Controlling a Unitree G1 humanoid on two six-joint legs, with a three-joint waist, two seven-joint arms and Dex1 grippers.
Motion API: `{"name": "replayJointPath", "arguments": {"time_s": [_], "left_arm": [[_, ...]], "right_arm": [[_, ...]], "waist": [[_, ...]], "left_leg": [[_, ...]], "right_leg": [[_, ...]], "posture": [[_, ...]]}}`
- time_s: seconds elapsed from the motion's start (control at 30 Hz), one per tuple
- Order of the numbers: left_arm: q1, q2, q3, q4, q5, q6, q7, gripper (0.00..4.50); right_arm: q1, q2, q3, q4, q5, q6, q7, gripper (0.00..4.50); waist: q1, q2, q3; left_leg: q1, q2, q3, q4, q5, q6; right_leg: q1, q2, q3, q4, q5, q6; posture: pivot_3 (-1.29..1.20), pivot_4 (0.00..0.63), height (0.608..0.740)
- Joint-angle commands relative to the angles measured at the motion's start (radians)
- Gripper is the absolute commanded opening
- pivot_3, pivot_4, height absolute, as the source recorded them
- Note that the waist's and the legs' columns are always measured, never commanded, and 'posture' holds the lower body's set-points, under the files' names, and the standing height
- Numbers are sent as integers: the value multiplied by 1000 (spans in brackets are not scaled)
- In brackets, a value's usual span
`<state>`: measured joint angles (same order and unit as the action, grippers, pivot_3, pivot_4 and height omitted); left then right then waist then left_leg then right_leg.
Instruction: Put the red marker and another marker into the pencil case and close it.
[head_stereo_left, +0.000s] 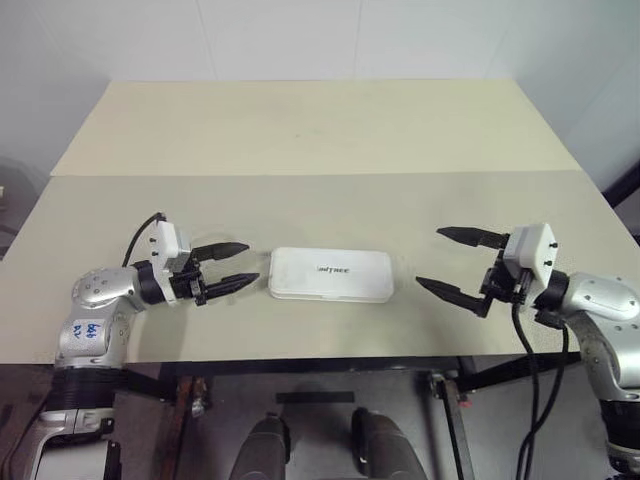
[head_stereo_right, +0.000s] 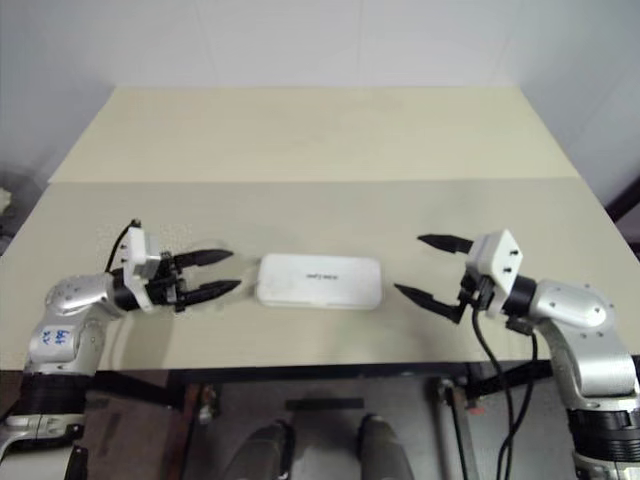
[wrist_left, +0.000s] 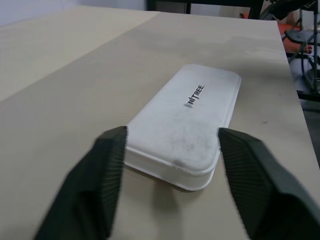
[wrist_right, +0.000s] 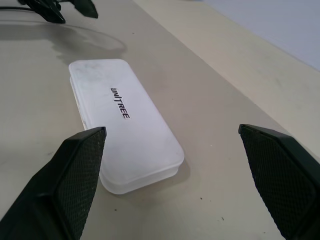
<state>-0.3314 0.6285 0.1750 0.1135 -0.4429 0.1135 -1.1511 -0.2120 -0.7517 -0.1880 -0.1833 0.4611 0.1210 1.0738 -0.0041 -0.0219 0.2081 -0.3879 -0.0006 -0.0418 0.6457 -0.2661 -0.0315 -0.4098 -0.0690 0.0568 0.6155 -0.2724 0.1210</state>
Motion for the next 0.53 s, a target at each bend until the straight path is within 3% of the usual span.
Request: {"name": "replayJointPath", "arguments": {"time_s": [0.03,0.23,0.53], "left_arm": [[27,10,55,-52,-34,-13,27,4420],[36,15,70,-56,-36,-13,47,4466],[38,41,49,-92,-13,-2,80,4466]], "right_arm": [[-5,-36,-40,20,16,-35,45,4500],[0,-57,-36,122,-16,-83,95,4500],[-107,-29,0,224,-36,-104,103,4500]], "waist": [[0,0,0],[0,0,0],[-4,0,0]], "left_leg": [[0,0,0,0,0,0],[0,0,0,-1,0,0],[0,0,1,-1,0,0]], "right_leg": [[0,0,0,0,0,0],[0,0,0,-1,0,0],[0,0,0,-1,0,0]], "posture": [[0,150,740],[0,150,740],[0,150,740]]}}
